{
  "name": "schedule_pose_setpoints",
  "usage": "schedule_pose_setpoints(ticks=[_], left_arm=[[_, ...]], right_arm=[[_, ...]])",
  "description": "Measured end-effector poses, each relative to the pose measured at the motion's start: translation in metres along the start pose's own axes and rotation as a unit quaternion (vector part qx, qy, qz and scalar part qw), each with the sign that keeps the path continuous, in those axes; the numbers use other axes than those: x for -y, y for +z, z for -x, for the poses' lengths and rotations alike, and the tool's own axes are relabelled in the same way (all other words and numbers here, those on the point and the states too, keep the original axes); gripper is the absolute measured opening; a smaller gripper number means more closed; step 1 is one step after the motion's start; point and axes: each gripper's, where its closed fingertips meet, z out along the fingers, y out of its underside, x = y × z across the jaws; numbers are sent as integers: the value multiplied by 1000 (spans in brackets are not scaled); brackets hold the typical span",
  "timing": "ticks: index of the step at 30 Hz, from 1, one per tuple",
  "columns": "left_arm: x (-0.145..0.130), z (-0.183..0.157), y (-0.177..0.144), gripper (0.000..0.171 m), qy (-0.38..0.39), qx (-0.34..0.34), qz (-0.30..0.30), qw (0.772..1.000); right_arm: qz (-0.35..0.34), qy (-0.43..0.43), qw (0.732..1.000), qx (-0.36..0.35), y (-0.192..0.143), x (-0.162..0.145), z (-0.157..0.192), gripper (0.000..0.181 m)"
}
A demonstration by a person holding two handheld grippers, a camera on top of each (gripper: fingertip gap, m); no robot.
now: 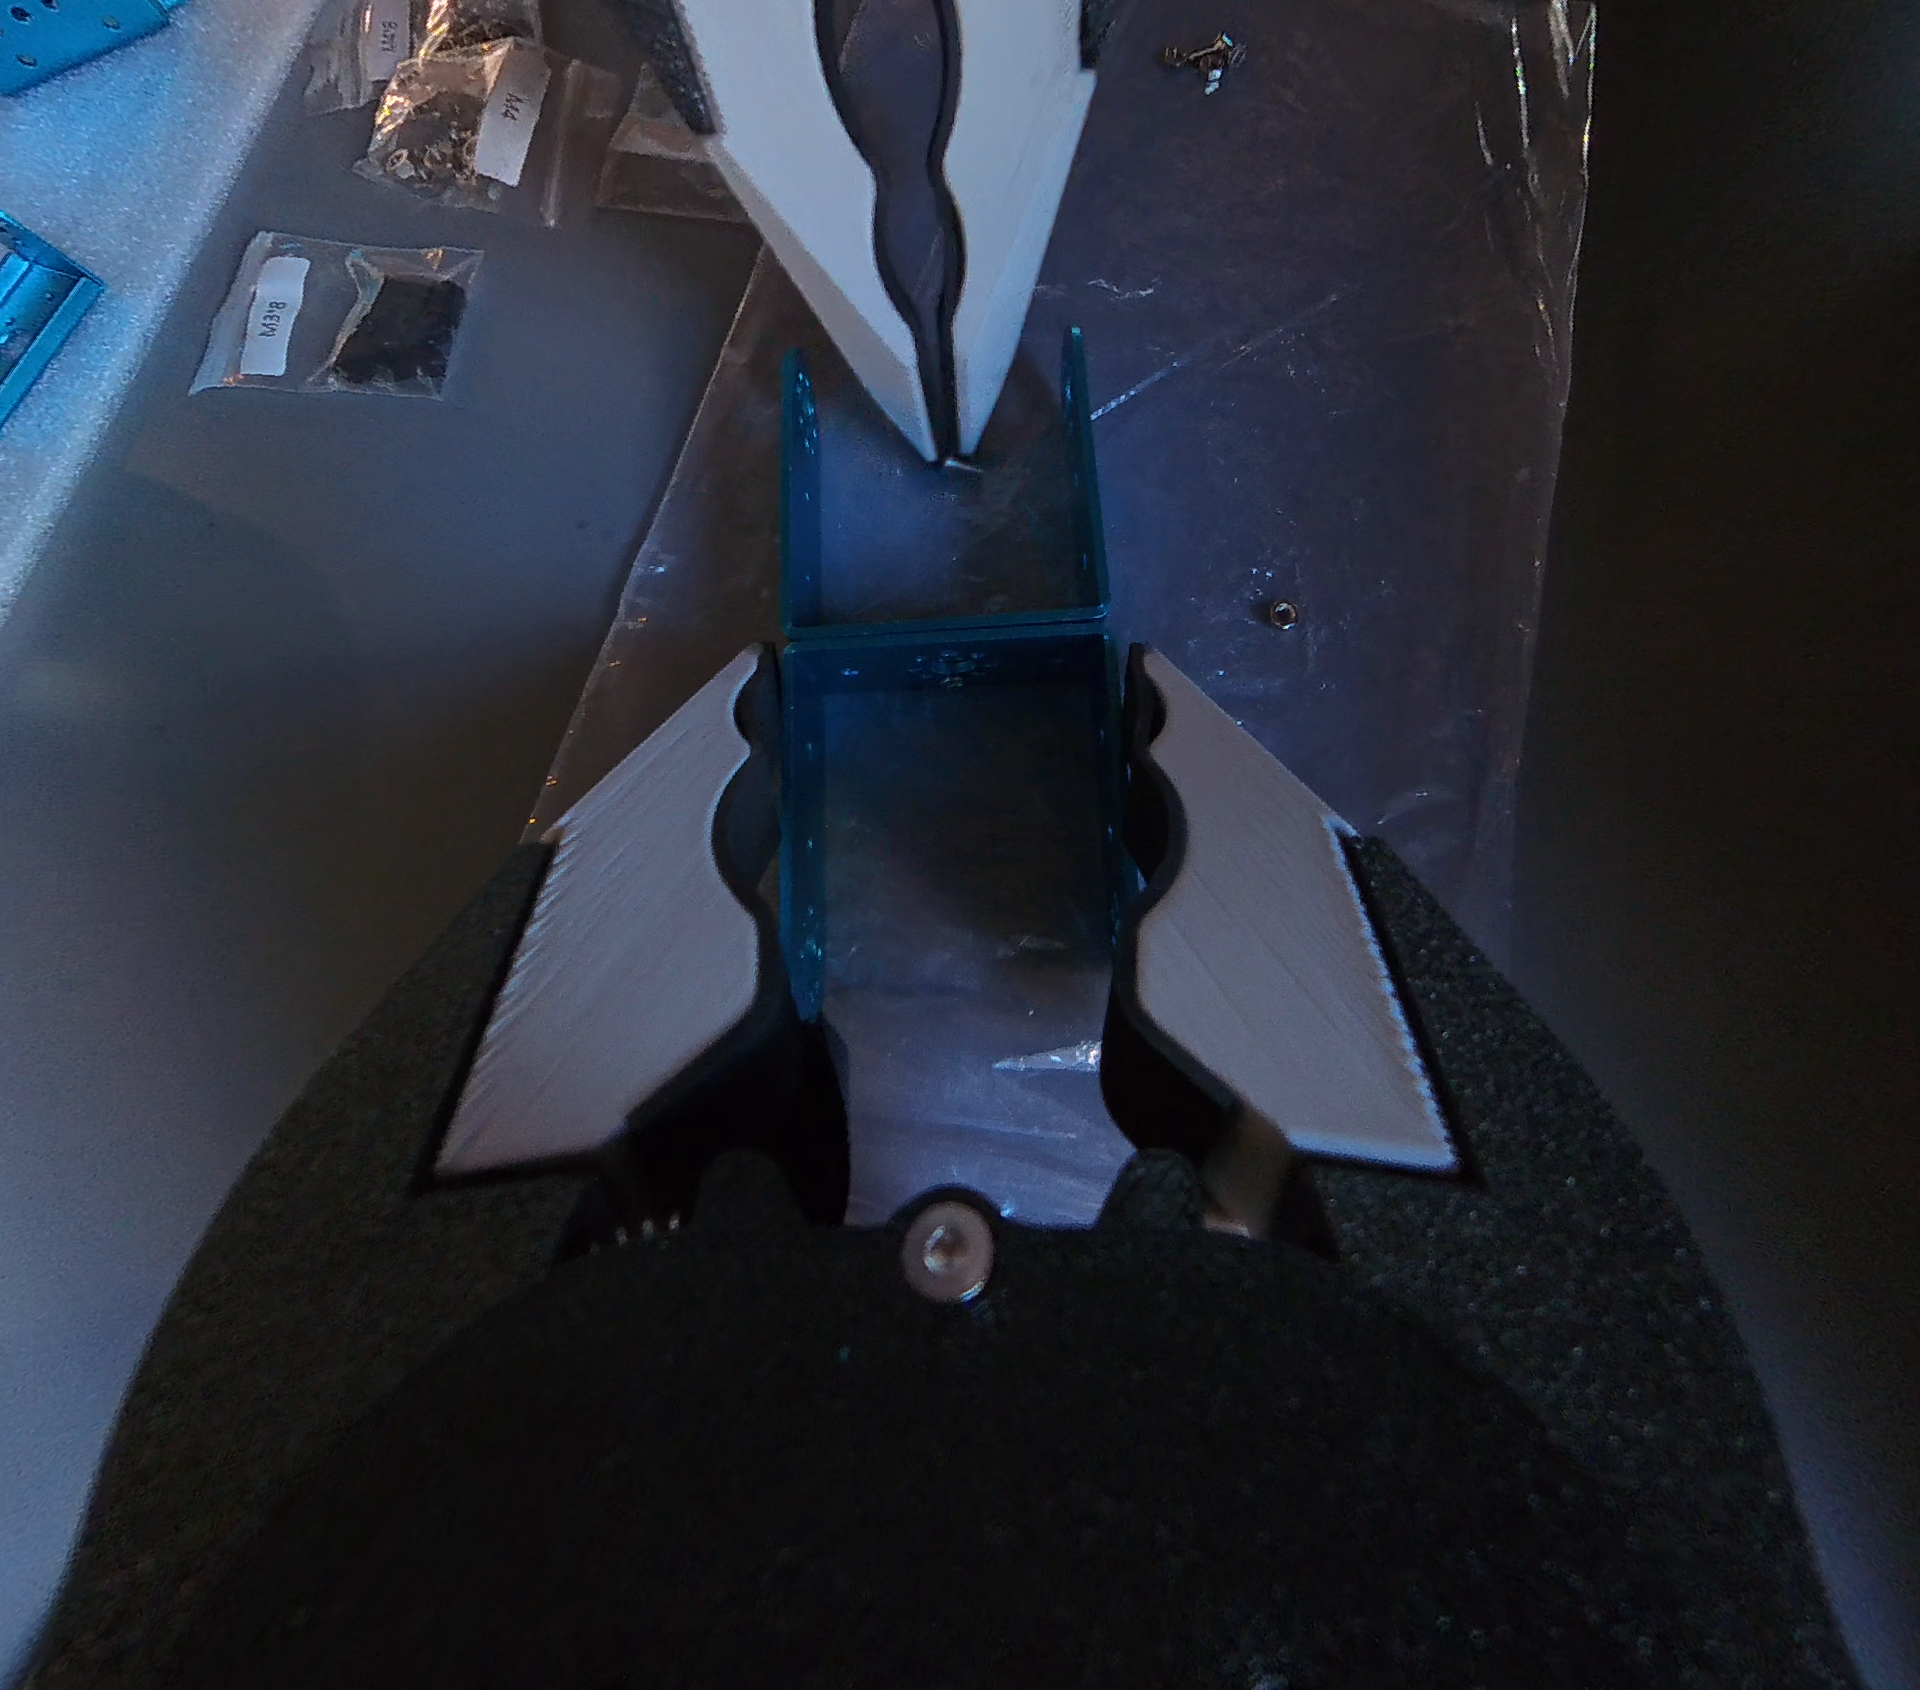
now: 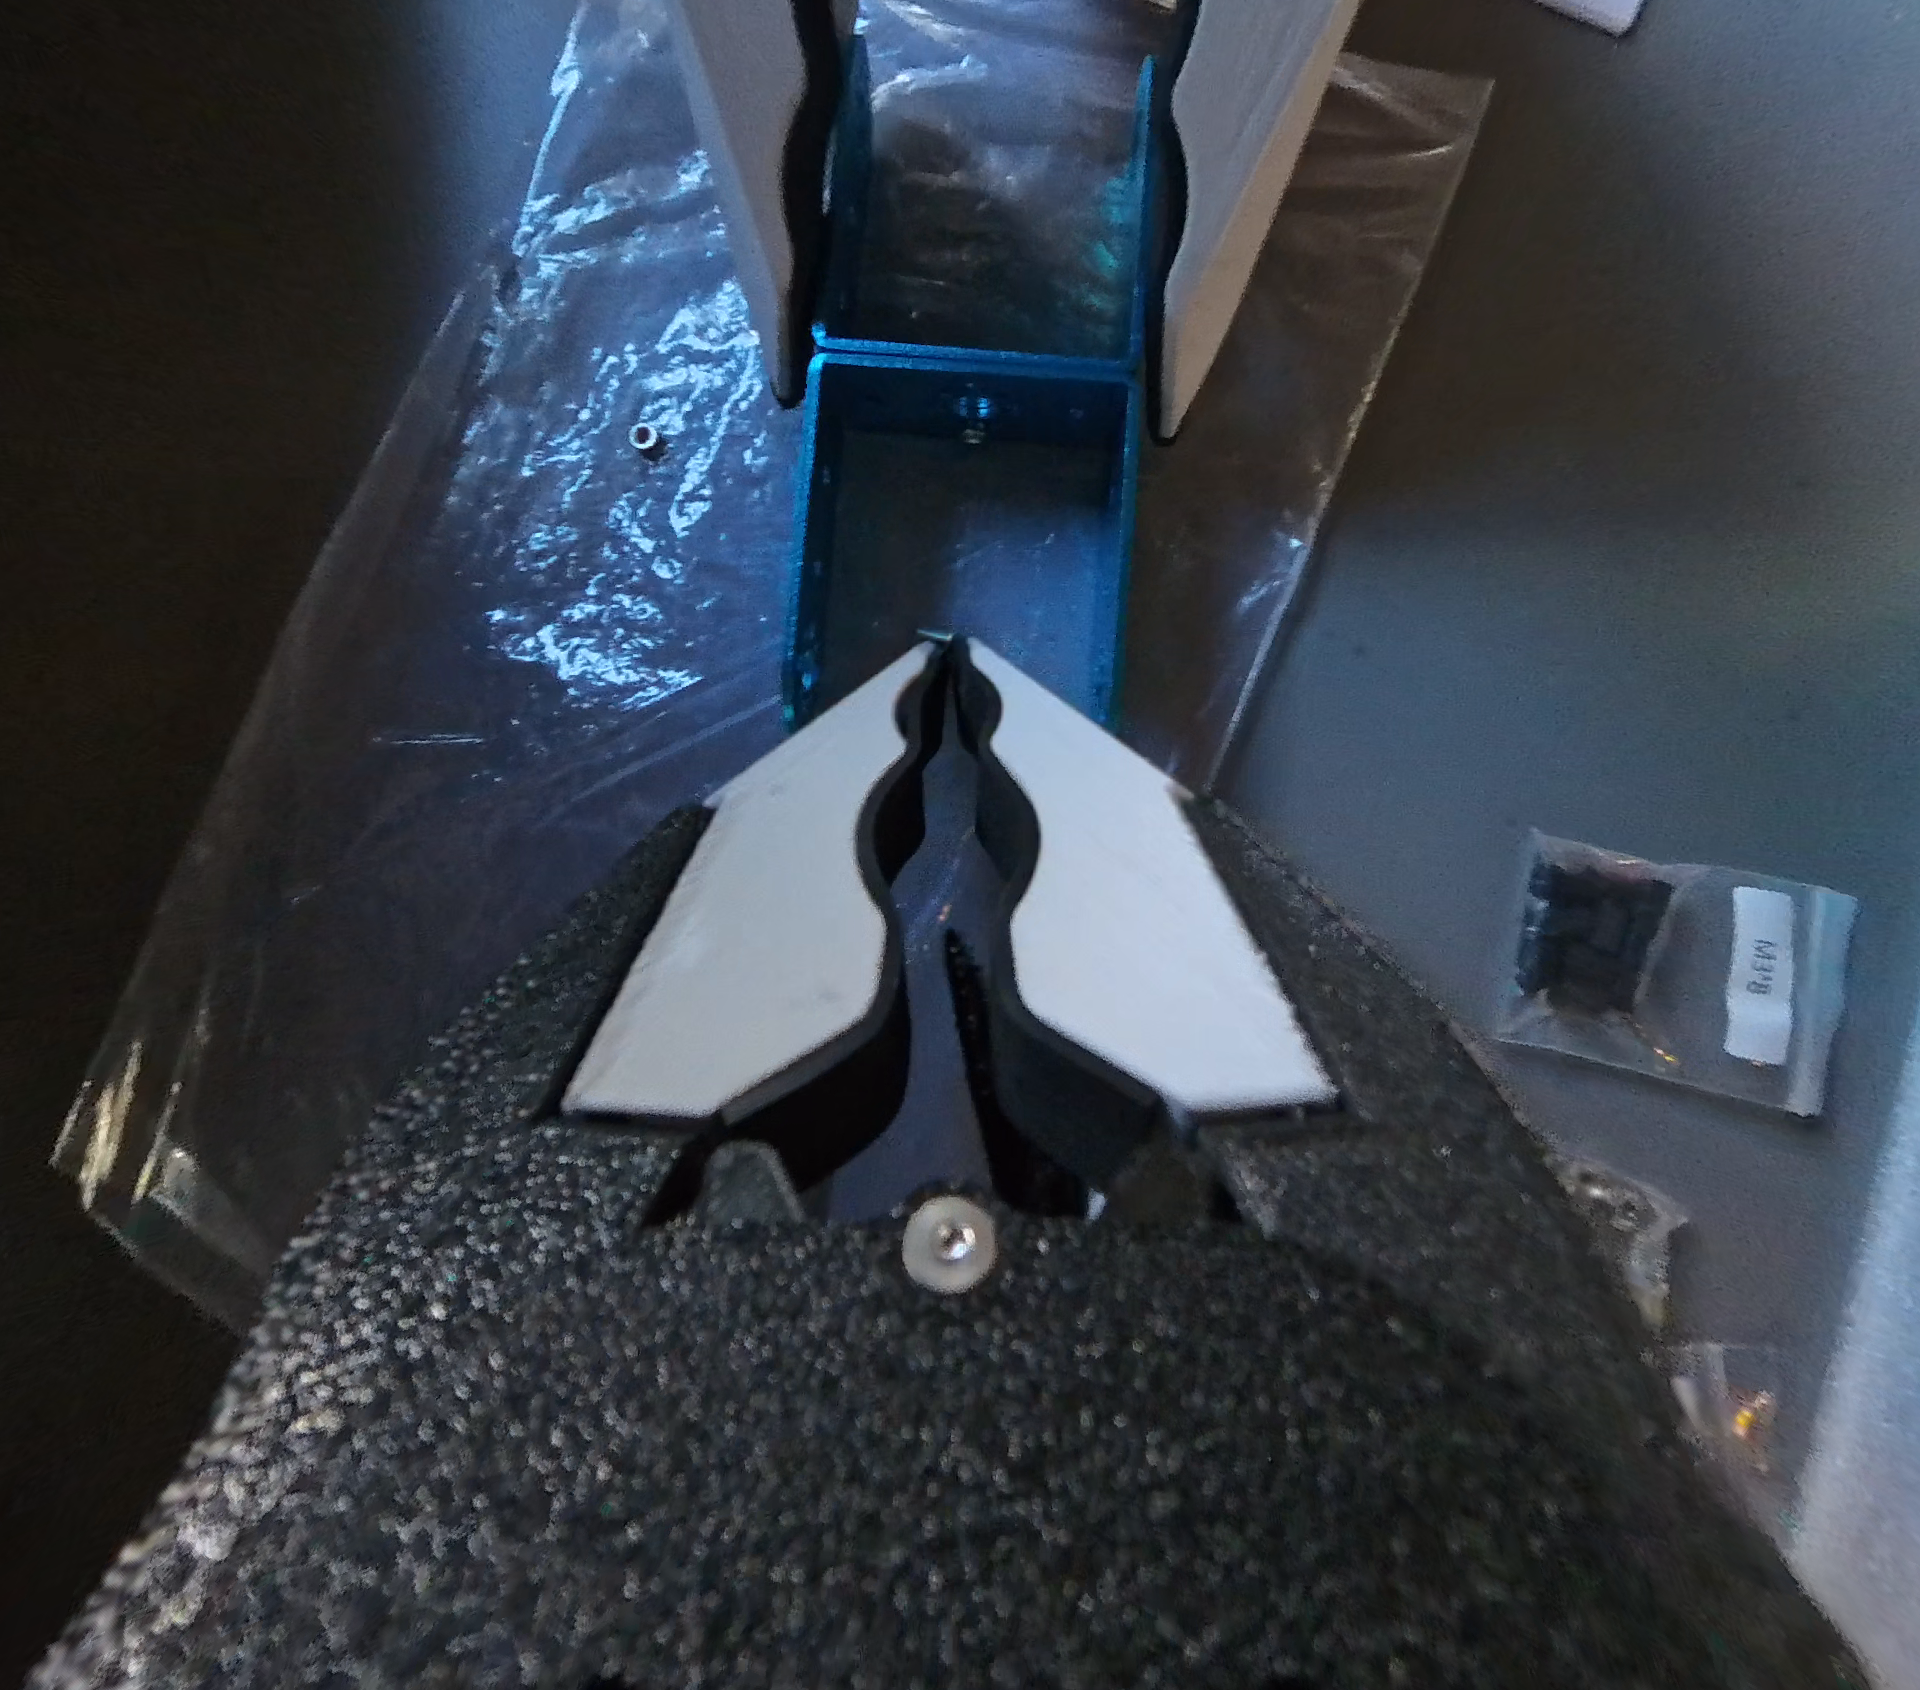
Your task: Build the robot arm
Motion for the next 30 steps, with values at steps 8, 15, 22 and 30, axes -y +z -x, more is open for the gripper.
schedule_pose_setpoints(ticks=[8,15,22,30], left_arm=[[-1,-1,-1,66,2,-1,0,1000],[-1,-1,-1,66,2,-4,-1,1000],[-1,-2,-1,66,2,-6,-1,1000],[-1,-3,-2,66,4,-7,-1,1000]], right_arm=[[3,-18,1000,15,-8,-1,7,8],[1,-101,993,58,-11,4,8,14],[2,-152,983,100,-2,9,8,15],[16,-138,983,118,3,0,15,9]])
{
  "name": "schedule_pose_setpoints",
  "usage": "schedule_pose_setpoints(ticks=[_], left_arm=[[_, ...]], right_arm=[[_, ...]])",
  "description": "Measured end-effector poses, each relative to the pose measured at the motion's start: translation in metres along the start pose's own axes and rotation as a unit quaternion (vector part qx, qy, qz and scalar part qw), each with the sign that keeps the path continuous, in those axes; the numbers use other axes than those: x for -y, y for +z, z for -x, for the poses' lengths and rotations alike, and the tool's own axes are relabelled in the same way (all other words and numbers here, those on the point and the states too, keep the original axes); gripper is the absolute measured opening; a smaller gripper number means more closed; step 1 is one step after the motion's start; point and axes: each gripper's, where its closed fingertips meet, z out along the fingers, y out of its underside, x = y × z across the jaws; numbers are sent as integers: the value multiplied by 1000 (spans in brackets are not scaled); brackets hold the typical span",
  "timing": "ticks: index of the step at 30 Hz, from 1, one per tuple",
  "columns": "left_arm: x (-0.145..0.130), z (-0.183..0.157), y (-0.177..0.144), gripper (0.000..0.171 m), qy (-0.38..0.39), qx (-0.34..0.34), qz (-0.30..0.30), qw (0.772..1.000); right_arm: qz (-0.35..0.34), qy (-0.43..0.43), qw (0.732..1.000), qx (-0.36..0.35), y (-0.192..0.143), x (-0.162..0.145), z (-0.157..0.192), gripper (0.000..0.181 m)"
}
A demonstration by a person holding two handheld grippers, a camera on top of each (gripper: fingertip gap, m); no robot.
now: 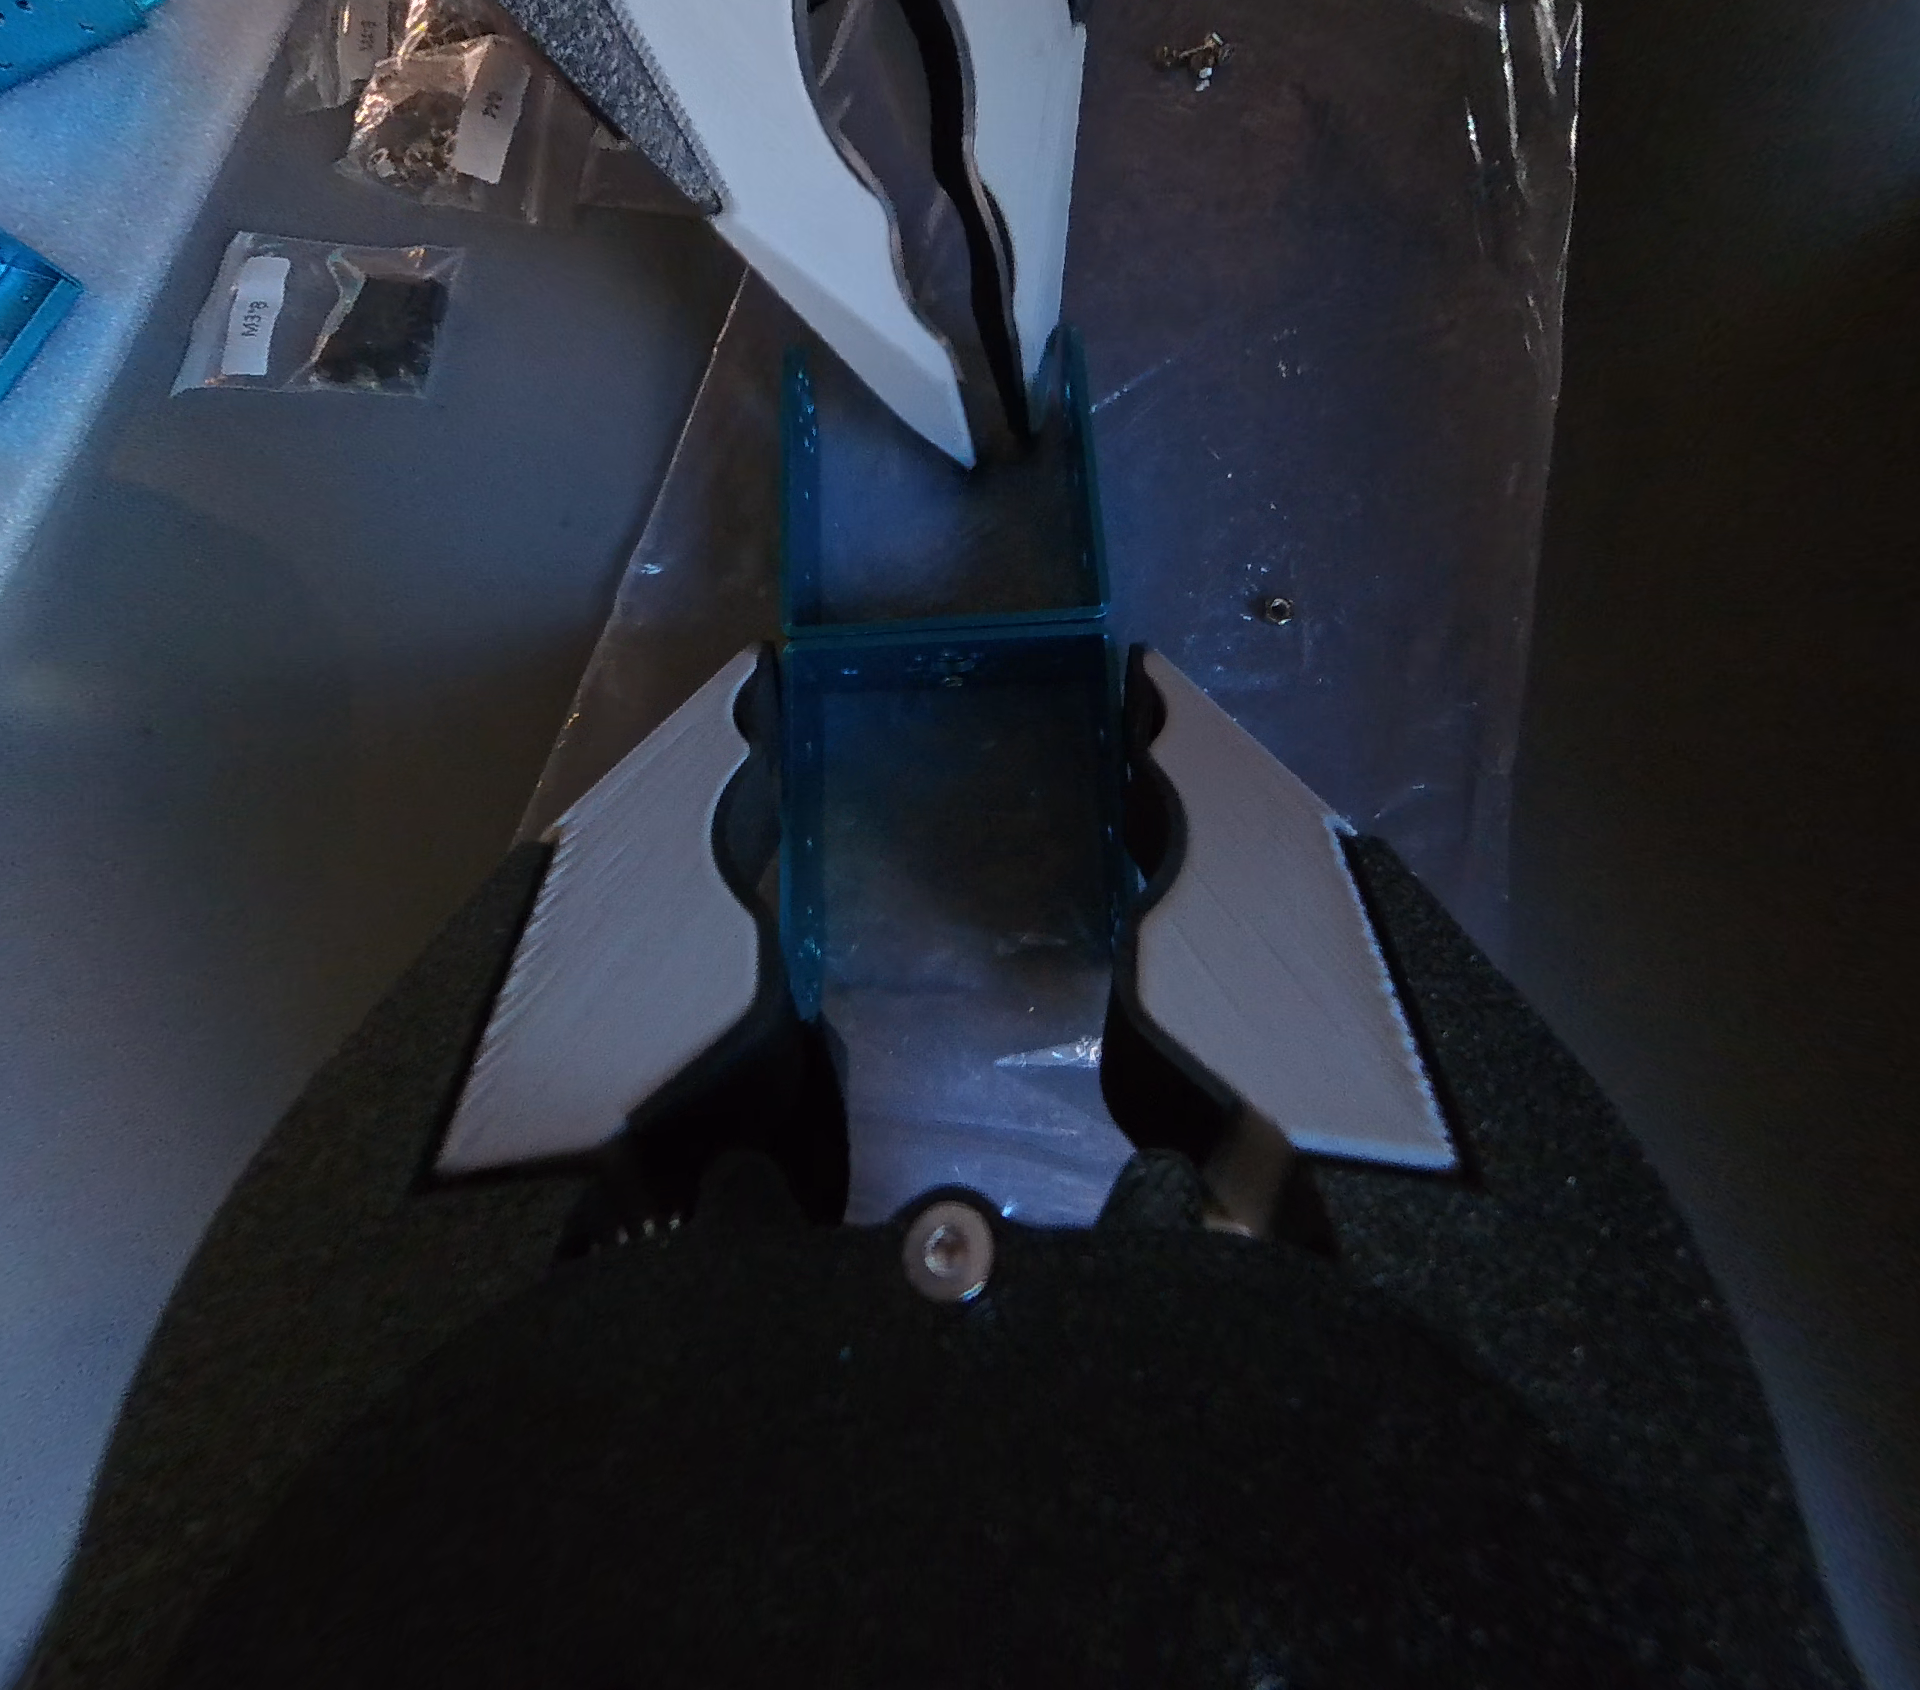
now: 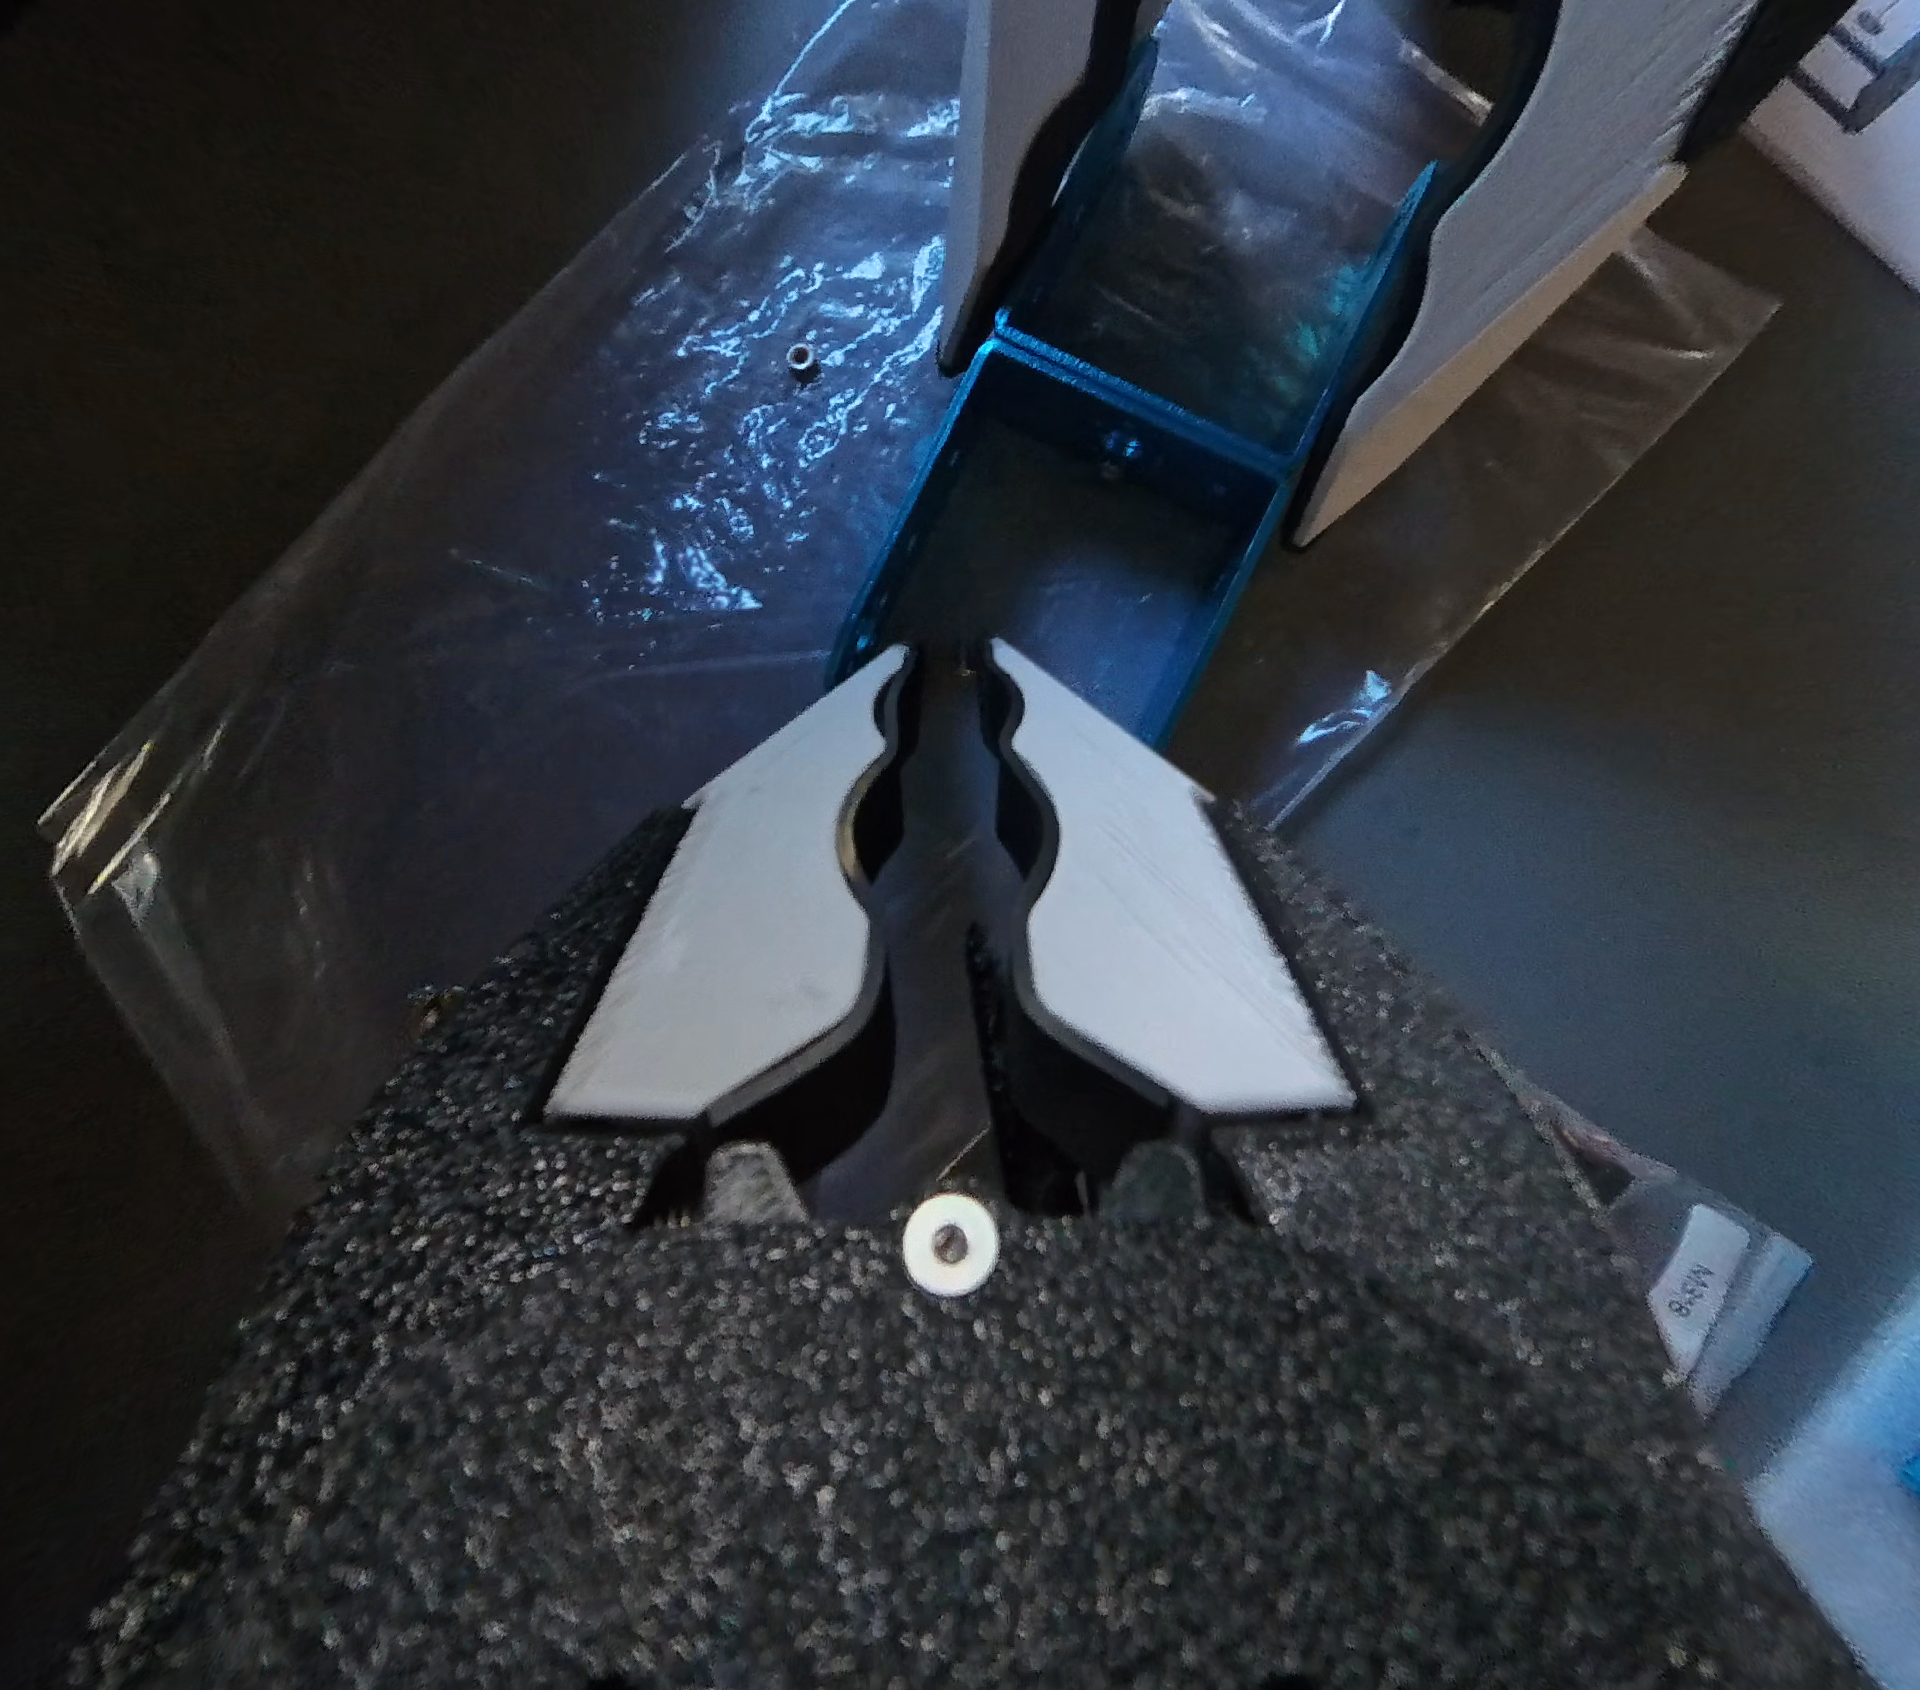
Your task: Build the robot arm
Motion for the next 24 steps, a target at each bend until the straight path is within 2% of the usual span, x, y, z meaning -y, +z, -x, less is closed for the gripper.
schedule_pose_setpoints(ticks=[15,24], left_arm=[[0,0,0,66,1,0,0,1000],[0,-1,0,66,1,0,0,1000]], right_arm=[[-7,33,999,-11,-1,-1,-2,4],[0,1,999,-35,-4,2,-6,3]])
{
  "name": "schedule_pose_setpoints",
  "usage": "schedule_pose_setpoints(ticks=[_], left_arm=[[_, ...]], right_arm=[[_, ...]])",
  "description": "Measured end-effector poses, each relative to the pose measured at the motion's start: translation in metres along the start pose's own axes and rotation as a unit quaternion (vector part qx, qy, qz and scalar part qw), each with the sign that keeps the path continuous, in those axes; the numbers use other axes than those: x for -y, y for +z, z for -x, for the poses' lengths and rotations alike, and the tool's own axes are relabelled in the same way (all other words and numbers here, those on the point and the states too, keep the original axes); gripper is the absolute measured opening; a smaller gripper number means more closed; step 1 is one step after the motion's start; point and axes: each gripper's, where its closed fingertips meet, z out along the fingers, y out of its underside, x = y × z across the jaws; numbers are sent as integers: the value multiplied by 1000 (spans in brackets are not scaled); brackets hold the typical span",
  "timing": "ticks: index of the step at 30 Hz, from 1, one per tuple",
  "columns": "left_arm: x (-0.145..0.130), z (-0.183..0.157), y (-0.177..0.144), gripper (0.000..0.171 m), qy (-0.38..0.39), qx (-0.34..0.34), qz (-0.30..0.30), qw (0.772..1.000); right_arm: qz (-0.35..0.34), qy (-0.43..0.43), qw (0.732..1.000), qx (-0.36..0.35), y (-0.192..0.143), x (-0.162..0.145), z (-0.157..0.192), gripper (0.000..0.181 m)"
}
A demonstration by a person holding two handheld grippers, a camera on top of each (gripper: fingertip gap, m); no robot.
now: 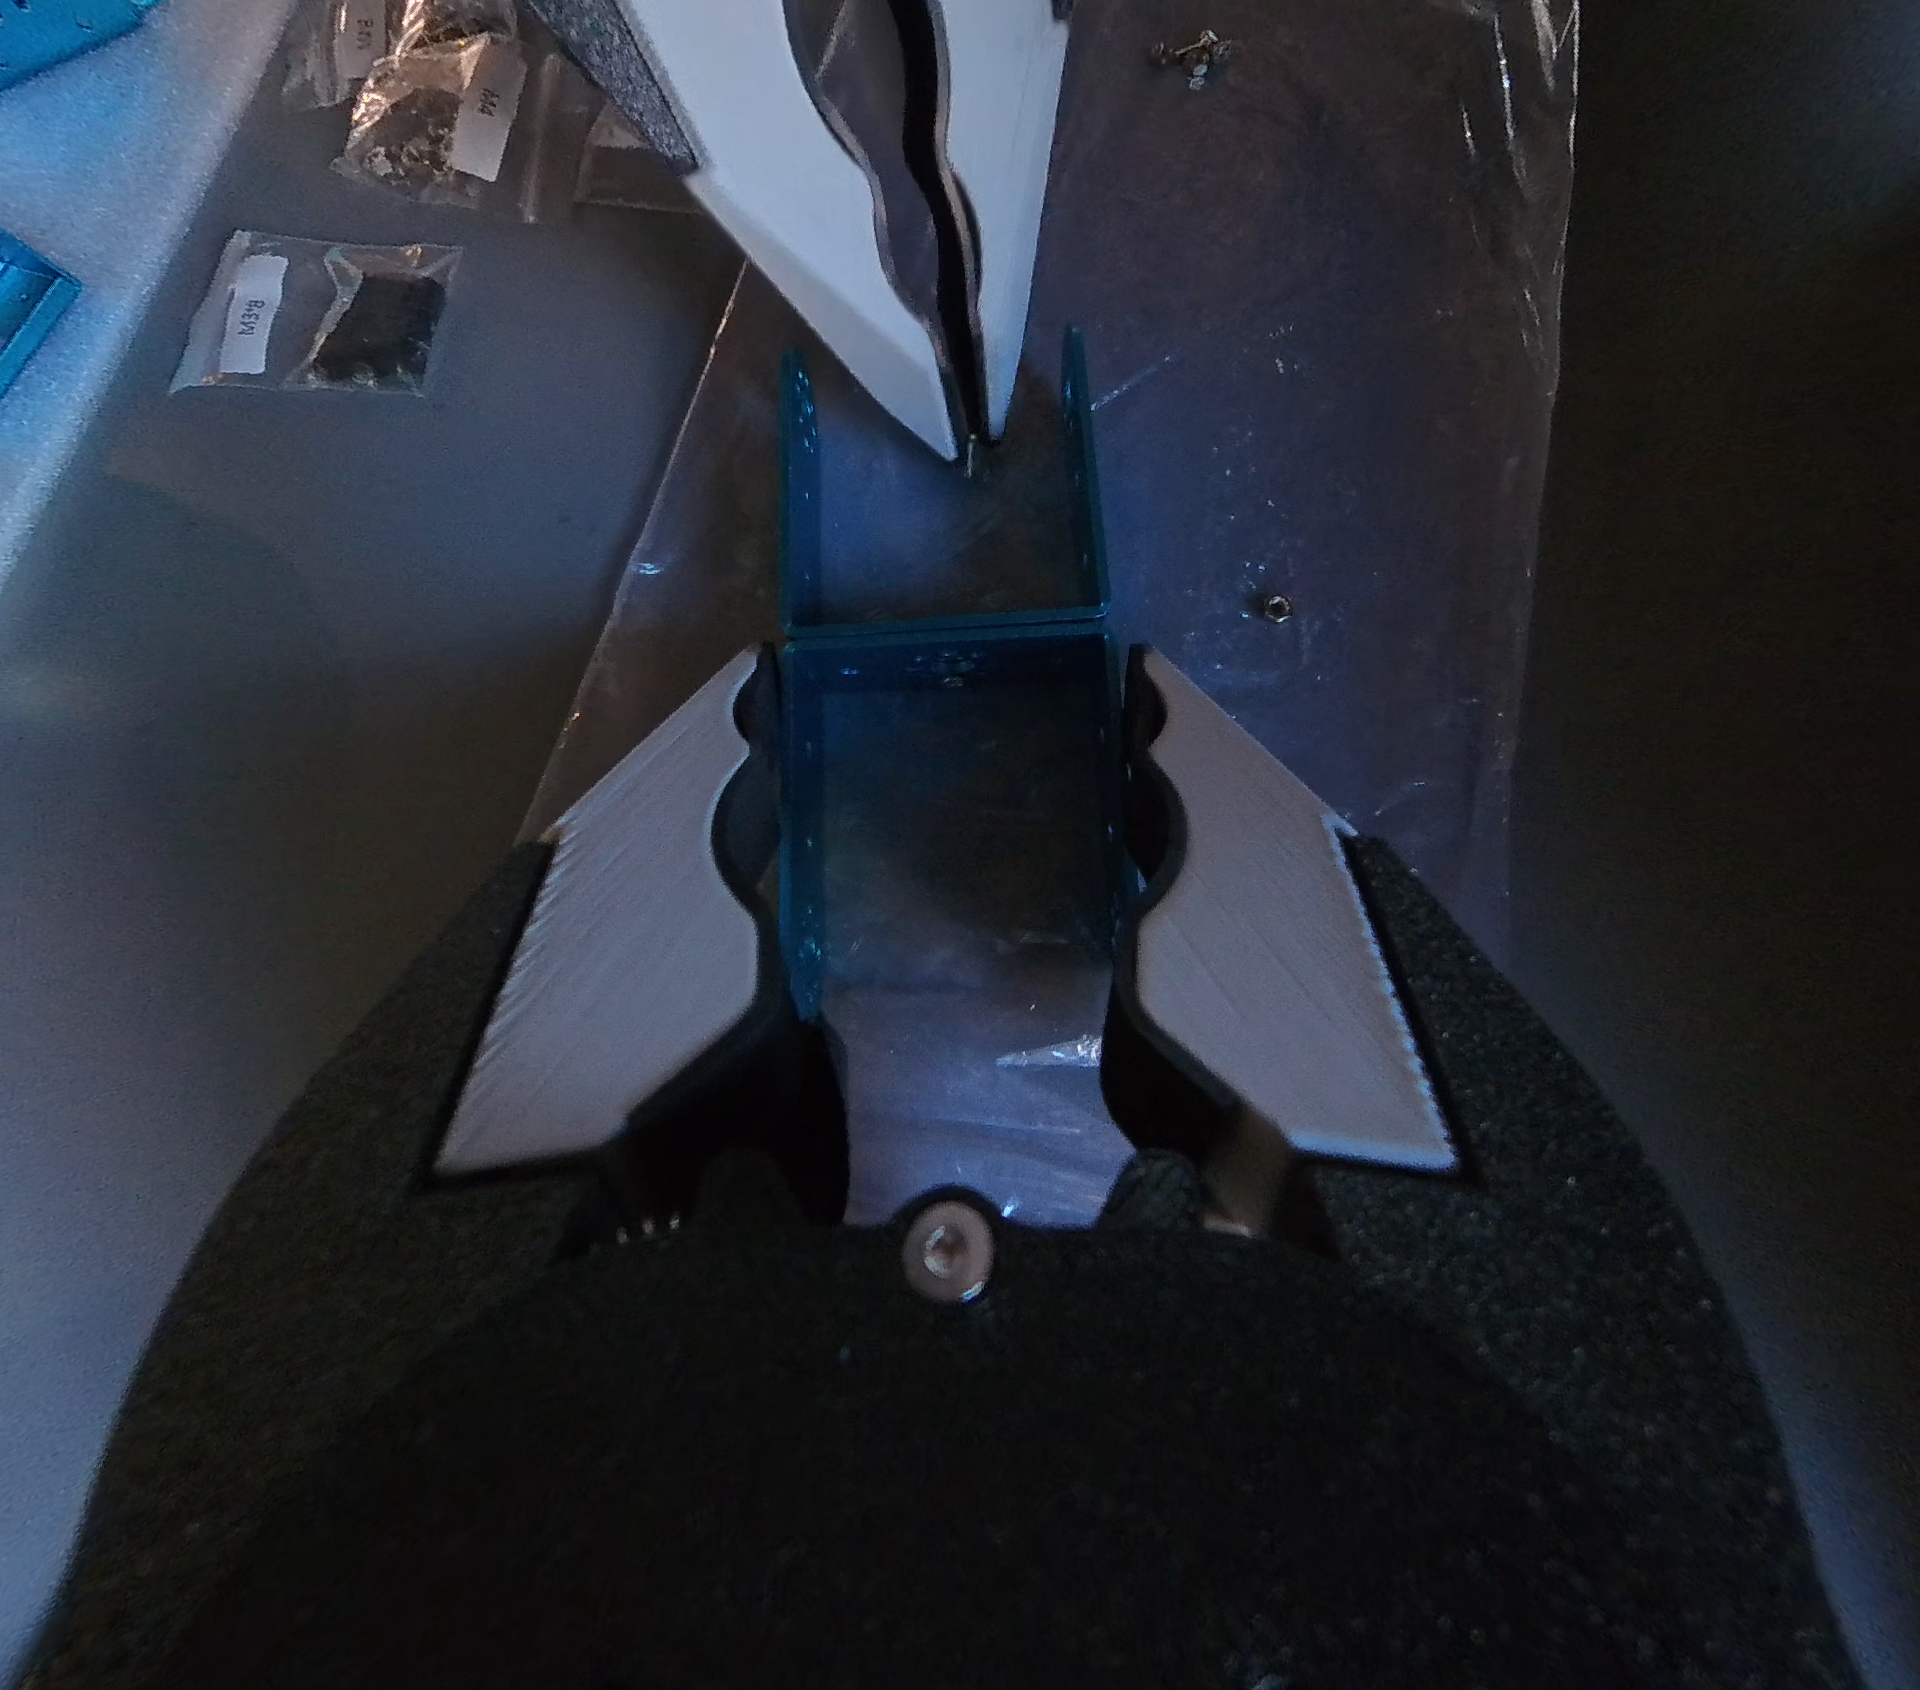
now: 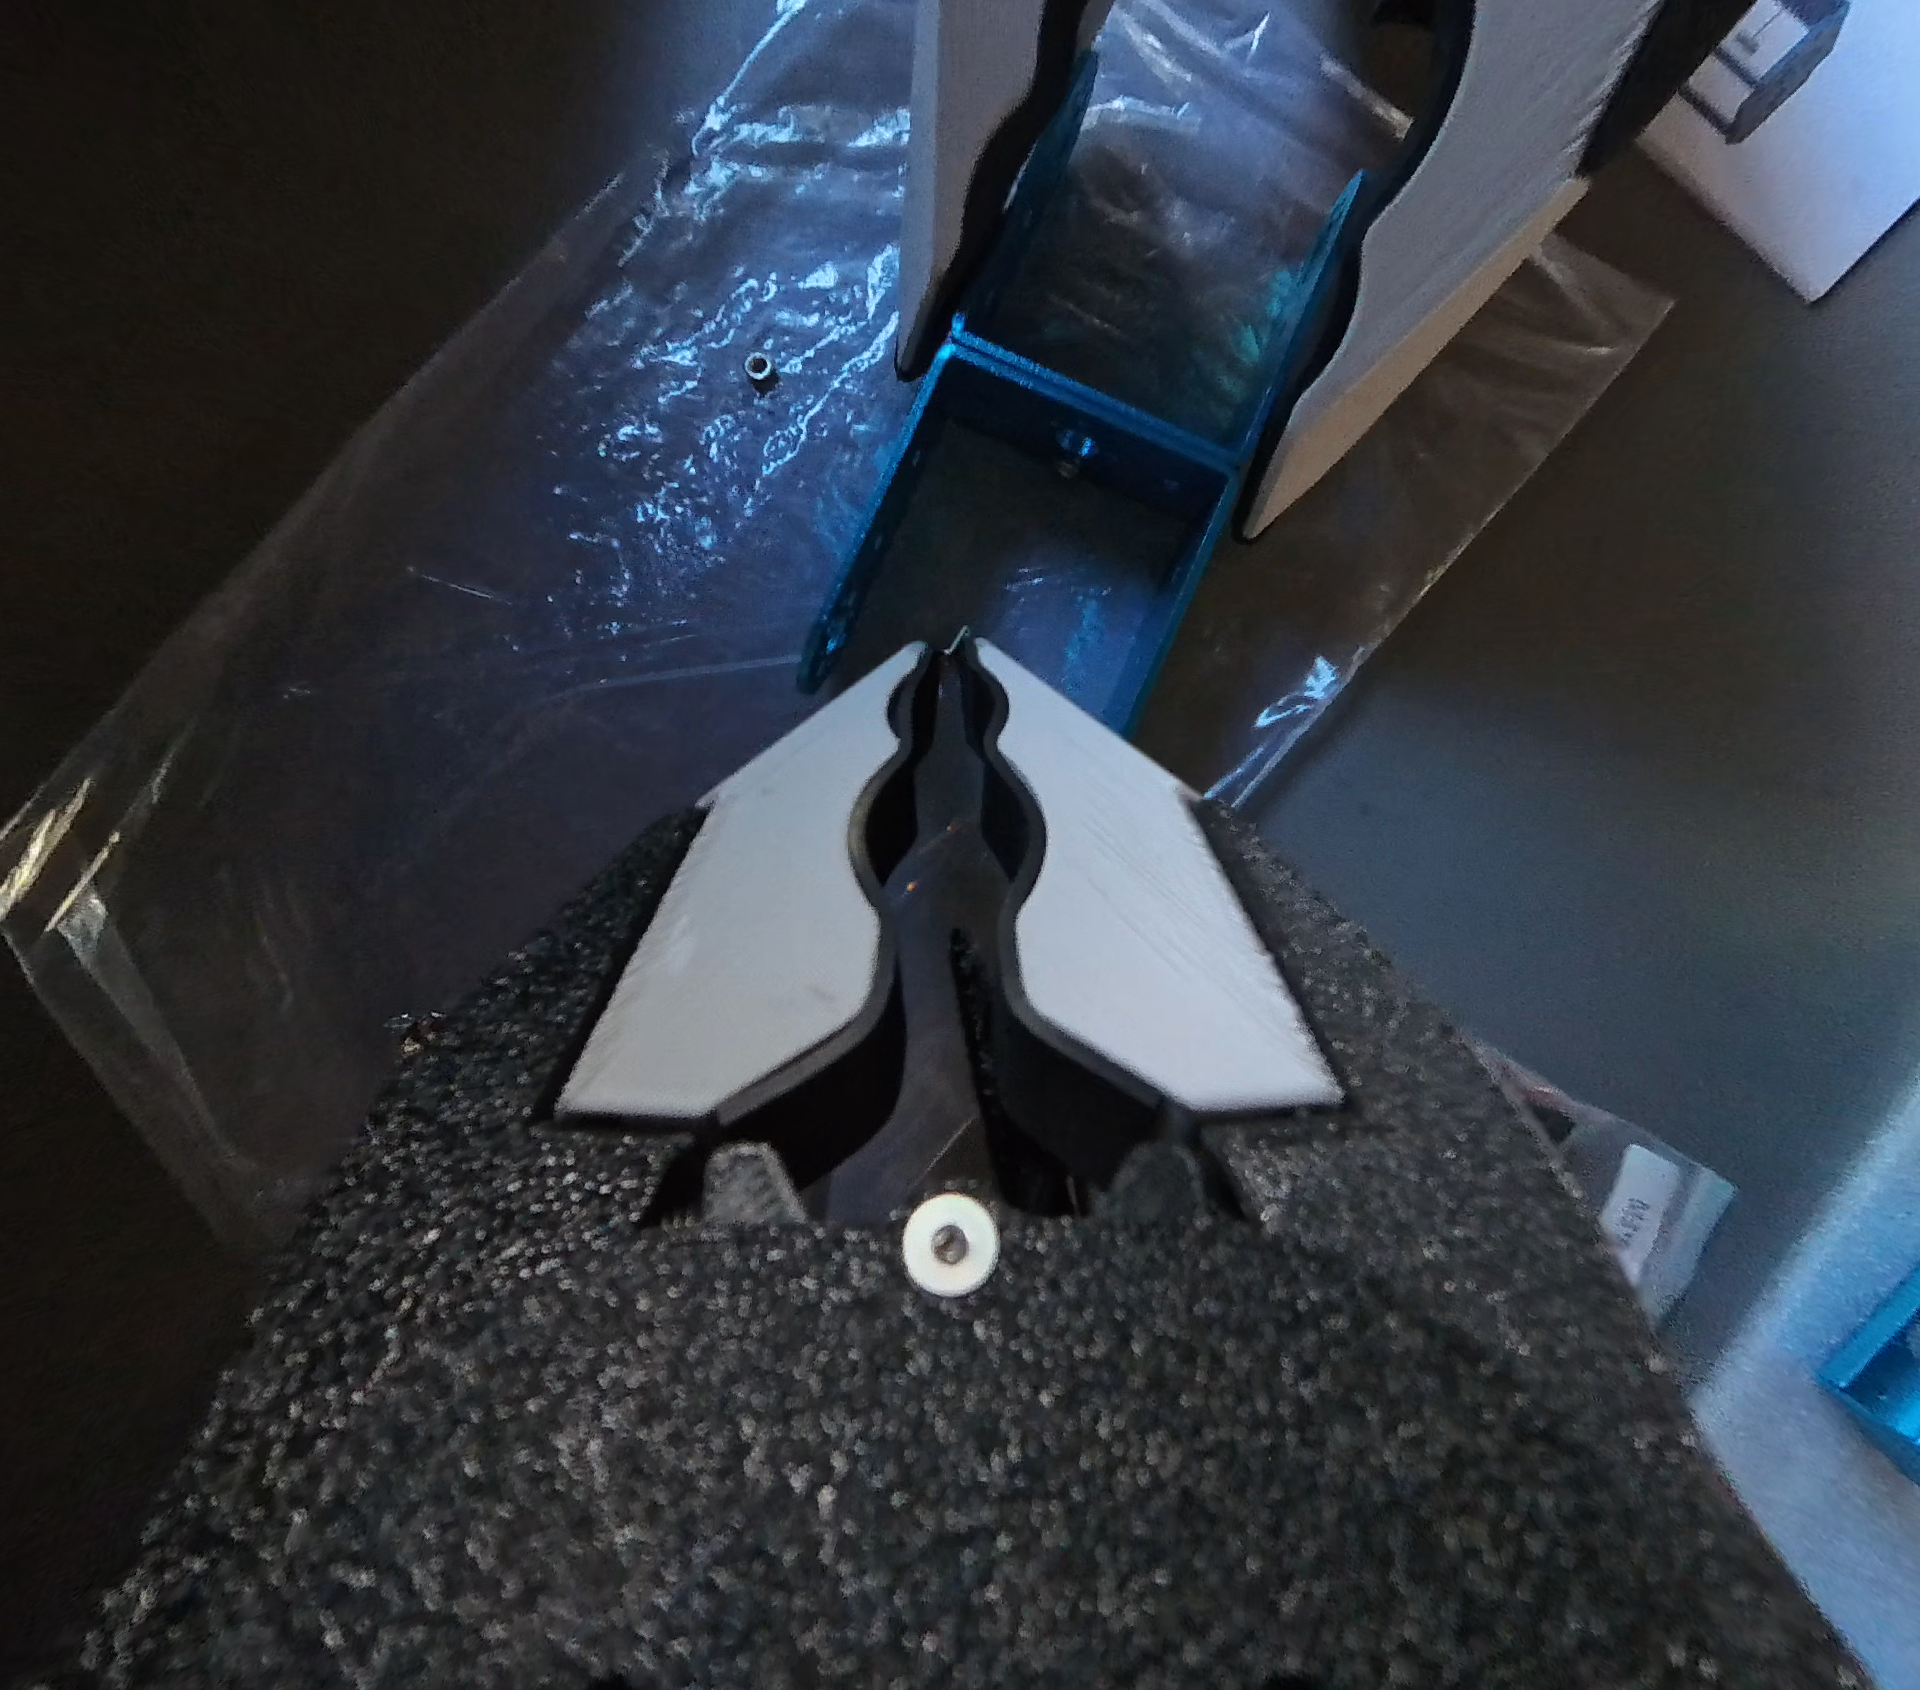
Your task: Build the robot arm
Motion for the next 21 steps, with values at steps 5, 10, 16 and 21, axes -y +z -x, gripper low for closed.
schedule_pose_setpoints(ticks=[5,10,16,21], left_arm=[[0,0,0,66,1,0,0,1000],[0,0,0,66,-1,-2,0,1000],[0,0,0,67,-2,-3,0,1000],[0,-1,0,67,-3,-4,1,1000]], right_arm=[[-61,-18,997,-49,-5,25,-14,3],[-86,-49,991,-87,1,36,-18,3],[-68,-71,989,-108,7,34,-20,3],[-69,-68,990,-104,7,35,-20,3]])
